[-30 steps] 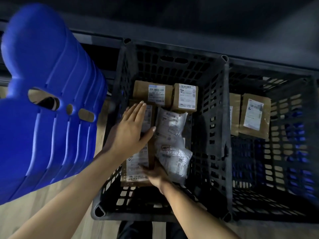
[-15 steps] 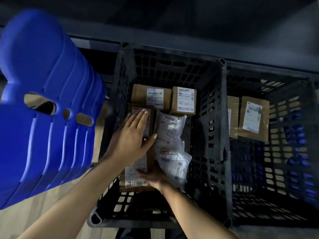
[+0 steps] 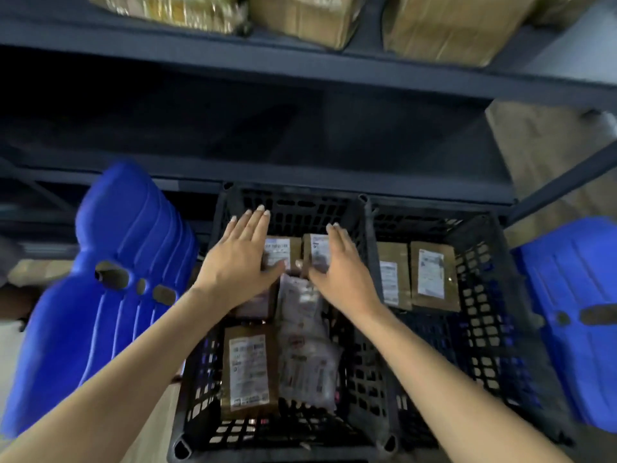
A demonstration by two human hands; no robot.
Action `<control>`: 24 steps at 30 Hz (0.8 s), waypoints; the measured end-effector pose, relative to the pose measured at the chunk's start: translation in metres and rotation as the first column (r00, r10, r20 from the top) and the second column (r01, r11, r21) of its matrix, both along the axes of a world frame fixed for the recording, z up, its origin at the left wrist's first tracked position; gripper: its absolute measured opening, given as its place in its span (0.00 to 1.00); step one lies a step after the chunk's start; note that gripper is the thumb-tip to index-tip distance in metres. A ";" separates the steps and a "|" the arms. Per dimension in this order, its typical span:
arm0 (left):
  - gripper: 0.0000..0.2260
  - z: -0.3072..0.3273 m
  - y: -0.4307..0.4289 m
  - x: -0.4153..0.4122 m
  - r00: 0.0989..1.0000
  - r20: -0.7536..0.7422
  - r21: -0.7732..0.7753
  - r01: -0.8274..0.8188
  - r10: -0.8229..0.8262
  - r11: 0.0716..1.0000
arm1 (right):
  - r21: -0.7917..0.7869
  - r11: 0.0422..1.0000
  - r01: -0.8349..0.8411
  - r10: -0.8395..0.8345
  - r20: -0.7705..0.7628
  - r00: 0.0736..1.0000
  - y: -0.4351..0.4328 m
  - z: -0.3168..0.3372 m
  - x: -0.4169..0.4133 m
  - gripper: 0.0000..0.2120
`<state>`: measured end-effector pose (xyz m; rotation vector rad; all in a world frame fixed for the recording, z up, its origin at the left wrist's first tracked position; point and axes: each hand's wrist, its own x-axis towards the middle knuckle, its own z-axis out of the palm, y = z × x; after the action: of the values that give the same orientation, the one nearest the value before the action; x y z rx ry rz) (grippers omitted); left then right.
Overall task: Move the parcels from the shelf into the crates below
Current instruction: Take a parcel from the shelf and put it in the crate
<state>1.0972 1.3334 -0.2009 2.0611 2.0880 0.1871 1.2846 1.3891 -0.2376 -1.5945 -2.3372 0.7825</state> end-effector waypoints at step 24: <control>0.38 0.222 0.131 0.027 0.999 0.003 0.359 -0.049 0.051 0.932 | 0.455 0.871 0.184 -0.149 -0.112 0.983 0.157 0.244 0.059 0.41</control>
<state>1.1246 1.4649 0.0207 2.2017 2.2486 0.6144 1.3435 1.5463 0.0069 -1.4909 -2.0875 0.2101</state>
